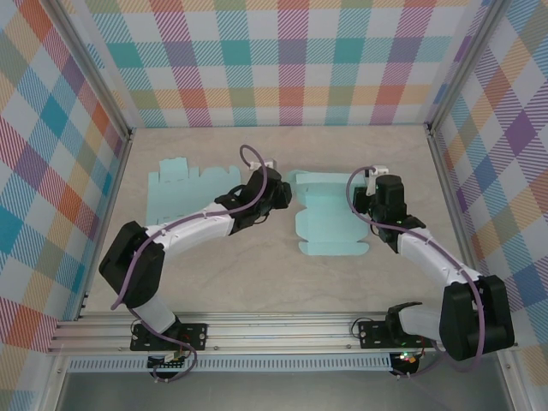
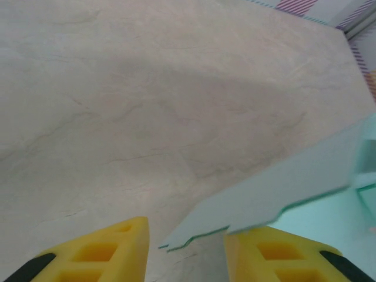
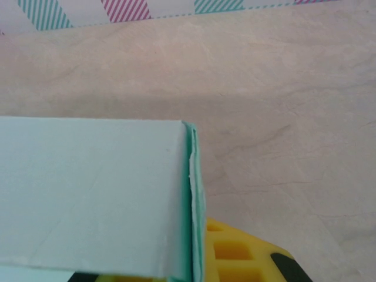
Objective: Fold the paper box
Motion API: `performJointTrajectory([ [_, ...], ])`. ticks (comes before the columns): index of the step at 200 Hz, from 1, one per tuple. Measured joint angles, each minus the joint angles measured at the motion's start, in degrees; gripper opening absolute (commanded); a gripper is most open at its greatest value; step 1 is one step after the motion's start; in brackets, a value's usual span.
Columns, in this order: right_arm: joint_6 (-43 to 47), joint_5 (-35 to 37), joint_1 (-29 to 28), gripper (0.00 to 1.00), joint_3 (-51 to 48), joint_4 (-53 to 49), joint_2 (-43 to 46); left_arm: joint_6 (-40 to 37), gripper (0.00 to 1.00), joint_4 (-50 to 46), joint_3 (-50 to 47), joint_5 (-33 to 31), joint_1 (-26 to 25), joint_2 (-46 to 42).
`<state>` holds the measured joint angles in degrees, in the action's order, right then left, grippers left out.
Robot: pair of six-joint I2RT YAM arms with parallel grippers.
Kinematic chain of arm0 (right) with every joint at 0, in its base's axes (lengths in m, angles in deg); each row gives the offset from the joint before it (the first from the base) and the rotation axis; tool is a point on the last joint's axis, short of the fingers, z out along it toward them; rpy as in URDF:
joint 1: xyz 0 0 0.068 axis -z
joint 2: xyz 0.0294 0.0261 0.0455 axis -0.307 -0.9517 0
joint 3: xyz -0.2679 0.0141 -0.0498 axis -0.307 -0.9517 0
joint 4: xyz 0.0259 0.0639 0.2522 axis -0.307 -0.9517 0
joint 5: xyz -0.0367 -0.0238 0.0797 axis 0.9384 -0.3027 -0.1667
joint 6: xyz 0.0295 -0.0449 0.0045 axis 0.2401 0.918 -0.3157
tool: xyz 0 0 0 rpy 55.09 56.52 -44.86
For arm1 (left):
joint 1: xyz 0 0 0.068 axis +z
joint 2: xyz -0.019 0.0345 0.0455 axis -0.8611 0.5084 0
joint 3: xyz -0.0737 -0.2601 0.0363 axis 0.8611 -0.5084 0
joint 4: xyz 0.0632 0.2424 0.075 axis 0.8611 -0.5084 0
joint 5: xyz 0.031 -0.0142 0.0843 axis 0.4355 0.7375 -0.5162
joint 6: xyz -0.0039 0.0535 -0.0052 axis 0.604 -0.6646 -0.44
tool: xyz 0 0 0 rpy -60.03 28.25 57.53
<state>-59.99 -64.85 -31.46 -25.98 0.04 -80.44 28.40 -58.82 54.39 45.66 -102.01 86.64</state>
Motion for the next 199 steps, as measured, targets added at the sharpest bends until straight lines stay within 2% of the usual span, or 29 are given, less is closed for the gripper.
performJointTrajectory([
  [49,-0.02,-0.96,0.00,0.00,0.00,0.70,-0.02,0.00,0.38,-0.92,-2.47,0.52,2.16,-1.70],
  [62,-0.02,-1.14,0.00,0.00,0.00,0.94,-0.04,0.04,0.44,-0.72,-2.51,1.95,2.45,-2.58],
  [84,-0.02,-1.14,0.00,0.00,0.00,1.07,-0.15,0.52,0.63,0.96,-2.75,5.20,2.60,-4.59],
  [99,-0.02,-1.14,0.00,0.00,0.00,1.09,-0.42,0.72,0.68,2.78,-3.15,7.26,2.60,-6.19],
  [146,0.00,-1.29,-0.02,0.00,0.00,1.07,-1.03,1.14,0.71,5.35,-3.89,9.11,2.58,-9.44],
  [199,0.00,-1.64,-0.11,0.00,0.00,1.07,-1.07,0.22,0.74,5.11,-3.23,9.55,2.25,-8.35],
])
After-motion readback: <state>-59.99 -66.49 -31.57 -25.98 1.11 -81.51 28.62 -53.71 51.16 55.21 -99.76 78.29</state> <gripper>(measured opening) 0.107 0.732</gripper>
